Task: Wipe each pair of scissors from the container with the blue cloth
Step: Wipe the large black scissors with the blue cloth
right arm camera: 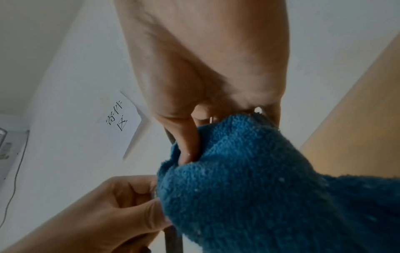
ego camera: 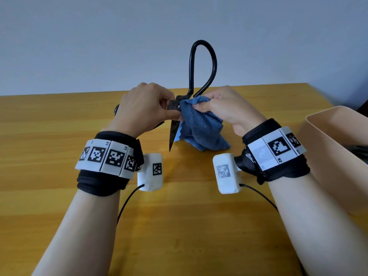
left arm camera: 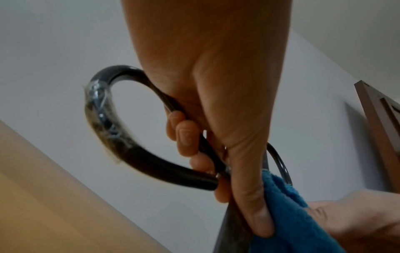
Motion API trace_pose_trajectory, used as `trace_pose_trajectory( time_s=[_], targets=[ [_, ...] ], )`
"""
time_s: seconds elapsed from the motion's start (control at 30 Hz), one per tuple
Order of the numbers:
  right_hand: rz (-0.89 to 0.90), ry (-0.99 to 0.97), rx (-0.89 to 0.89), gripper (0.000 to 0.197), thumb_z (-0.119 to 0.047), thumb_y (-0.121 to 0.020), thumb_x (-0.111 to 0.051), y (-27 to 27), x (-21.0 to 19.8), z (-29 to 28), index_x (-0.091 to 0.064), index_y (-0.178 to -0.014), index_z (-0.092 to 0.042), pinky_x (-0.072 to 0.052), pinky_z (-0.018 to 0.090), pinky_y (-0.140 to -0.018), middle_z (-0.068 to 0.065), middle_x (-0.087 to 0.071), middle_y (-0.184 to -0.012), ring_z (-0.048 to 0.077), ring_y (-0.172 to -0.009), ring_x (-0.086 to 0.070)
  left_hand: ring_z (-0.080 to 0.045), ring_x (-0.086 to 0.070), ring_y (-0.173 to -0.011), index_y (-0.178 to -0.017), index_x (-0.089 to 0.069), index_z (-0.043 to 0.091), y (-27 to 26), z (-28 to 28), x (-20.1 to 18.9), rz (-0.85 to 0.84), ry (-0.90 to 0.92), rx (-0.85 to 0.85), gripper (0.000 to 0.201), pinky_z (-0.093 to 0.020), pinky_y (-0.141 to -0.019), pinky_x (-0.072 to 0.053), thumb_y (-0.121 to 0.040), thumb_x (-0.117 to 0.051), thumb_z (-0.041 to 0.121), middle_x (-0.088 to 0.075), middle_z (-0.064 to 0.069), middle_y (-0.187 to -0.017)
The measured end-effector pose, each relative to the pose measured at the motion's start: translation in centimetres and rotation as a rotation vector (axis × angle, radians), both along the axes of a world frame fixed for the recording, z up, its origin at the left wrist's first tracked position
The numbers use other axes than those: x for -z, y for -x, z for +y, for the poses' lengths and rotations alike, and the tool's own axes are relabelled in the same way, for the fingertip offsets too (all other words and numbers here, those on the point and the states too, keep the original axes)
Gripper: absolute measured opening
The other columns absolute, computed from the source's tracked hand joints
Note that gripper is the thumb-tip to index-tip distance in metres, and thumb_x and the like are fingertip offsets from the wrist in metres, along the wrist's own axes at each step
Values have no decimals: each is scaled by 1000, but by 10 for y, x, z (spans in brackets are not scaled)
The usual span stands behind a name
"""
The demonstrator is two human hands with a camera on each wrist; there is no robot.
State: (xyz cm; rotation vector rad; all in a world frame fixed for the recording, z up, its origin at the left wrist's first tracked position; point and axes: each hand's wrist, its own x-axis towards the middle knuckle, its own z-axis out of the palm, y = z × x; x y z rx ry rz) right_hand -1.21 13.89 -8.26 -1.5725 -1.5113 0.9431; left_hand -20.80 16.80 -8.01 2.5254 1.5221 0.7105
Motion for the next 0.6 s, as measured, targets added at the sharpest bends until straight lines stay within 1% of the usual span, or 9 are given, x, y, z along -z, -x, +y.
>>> trace_pose_trajectory(
  time_s=[0.03, 0.1, 0.17, 0.23, 0.3, 0.37, 0.43, 0.5, 0.6],
  targets=[
    [17, -4, -4, 17, -25, -88, -75, -1, 0, 0, -79, -102, -16, -56, 37, -91, 1, -76, -99, 18, -96, -70, -11, -46, -59, -61, -54, 20, 0, 0, 0, -4, 2, 0, 47, -29, -52, -27, -73, -78, 59, -53, 4, -57],
    [70, -20, -8, 20, -26, -85, -78, -2, -1, -1, -78, -102, -14, -59, 31, -80, 2, -77, -96, 15, -89, -73, -11, -46, -58, -60, -53, 21, 2, 1, 0, -17, 5, 3, 47, -29, -52, -30, -74, -78, 58, -53, 4, -57],
    [114, -59, 24, 25, -26, -79, -83, -3, 0, -1, -74, -97, -11, -60, 29, -72, 4, -76, -93, 15, -83, -73, -13, -45, -56, -60, -54, 18, 3, 2, 1, -39, 10, 7, 49, -29, -52, -31, -74, -79, 58, -52, 3, -55],
    [155, -115, 46, 24, -20, -75, -86, -4, 1, -2, -73, -91, -7, -60, 26, -69, 4, -75, -87, 13, -78, -73, -13, -42, -53, -60, -53, 15, 4, 2, 2, -58, 24, 8, 52, -29, -52, -30, -74, -80, 56, -48, 4, -53],
    [219, -166, 31, 19, -10, -75, -85, -4, -1, -3, -75, -90, -4, -57, 20, -65, 3, -76, -83, 9, -74, -72, -14, -40, -52, -59, -51, 14, 5, 3, 2, -88, 46, 9, 52, -29, -52, -29, -74, -80, 54, -45, 5, -51],
    [272, -206, 6, 16, -4, -77, -82, -4, -3, -5, -77, -93, -3, -55, 18, -67, 6, -77, -85, 10, -75, -73, -15, -38, -52, -59, -51, 13, 8, 4, 2, -132, 68, -6, 51, -30, -53, -30, -73, -81, 51, -42, 6, -49],
    [277, -238, -17, 16, -3, -80, -79, -3, -4, -6, -77, -95, -4, -58, 21, -70, 9, -77, -88, 14, -78, -74, -15, -36, -51, -55, -46, 15, 10, 5, 2, -168, 83, -9, 52, -31, -55, -32, -73, -81, 48, -40, 6, -47],
    [229, -259, -28, 15, -5, -82, -77, -1, -3, -5, -77, -98, -7, -60, 26, -76, 10, -77, -89, 18, -83, -74, -15, -35, -50, -53, -43, 17, 9, 6, 1, -176, 91, 1, 53, -32, -57, -35, -75, -83, 45, -39, 6, -47],
    [88, -274, -48, 13, -11, -86, -76, 0, -1, -3, -75, -98, -12, -59, 32, -83, 1, -78, -88, 14, -87, -73, -13, -35, -50, -54, -46, 17, 8, 6, 3, -162, 94, 24, 52, -30, -55, -32, -77, -84, 44, -40, 6, -48]
  ],
)
